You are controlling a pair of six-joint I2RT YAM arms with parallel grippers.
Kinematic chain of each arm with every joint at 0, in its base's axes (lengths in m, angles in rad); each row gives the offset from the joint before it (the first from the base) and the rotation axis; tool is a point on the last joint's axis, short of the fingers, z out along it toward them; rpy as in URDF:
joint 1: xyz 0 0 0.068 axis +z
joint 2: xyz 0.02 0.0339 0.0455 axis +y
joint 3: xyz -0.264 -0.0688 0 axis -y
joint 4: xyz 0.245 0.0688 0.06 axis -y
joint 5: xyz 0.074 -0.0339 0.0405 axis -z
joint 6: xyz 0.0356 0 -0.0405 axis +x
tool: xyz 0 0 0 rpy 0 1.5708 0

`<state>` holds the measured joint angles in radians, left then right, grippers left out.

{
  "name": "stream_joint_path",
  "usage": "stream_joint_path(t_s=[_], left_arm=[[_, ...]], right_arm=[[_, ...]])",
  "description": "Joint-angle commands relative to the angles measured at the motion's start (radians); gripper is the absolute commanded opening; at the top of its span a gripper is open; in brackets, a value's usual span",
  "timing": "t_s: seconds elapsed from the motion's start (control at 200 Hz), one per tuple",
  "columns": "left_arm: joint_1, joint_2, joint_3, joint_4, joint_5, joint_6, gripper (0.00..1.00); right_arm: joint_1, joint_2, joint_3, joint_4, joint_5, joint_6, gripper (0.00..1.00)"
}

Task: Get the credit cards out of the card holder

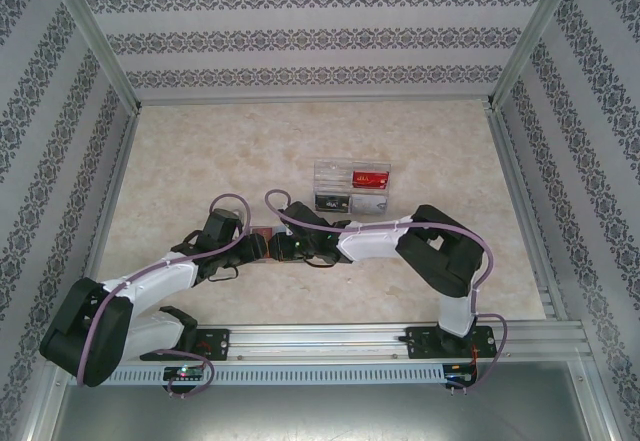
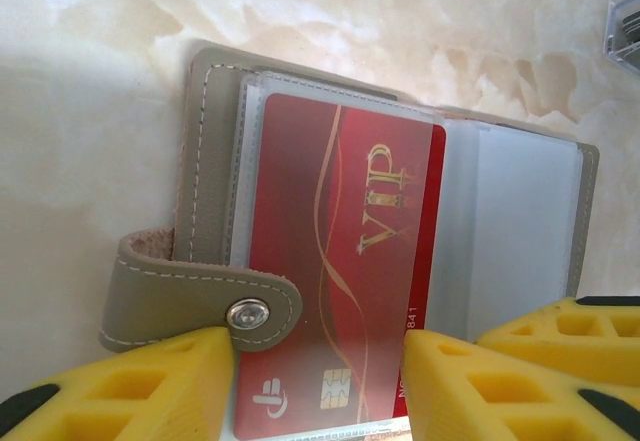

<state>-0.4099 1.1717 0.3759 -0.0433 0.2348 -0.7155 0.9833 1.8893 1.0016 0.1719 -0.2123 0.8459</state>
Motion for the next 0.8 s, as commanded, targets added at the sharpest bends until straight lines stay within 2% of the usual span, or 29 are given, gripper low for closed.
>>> stream_joint_path(t_s=[0.0,0.28,0.595,0.794], left_arm=[[0.003,0.004,-0.014,0.030,0.053,-0.013,0.50],[0.003,0.021,-0.025,0.084,0.108,-0.028,0.49],[0.003,0.020,-0.027,0.092,0.122,-0.033,0.49],[0.003,0.021,-0.024,0.083,0.120,-0.034,0.49]], right_arm=[[-0.014,0.032,0.013,0.061,-0.016,0.047,0.22],[-0.029,0.058,0.015,0.079,-0.036,0.074,0.22],[-0.037,0.069,0.007,0.098,-0.047,0.094,0.20],[-0.043,0.073,-0.005,0.134,-0.064,0.115,0.08]])
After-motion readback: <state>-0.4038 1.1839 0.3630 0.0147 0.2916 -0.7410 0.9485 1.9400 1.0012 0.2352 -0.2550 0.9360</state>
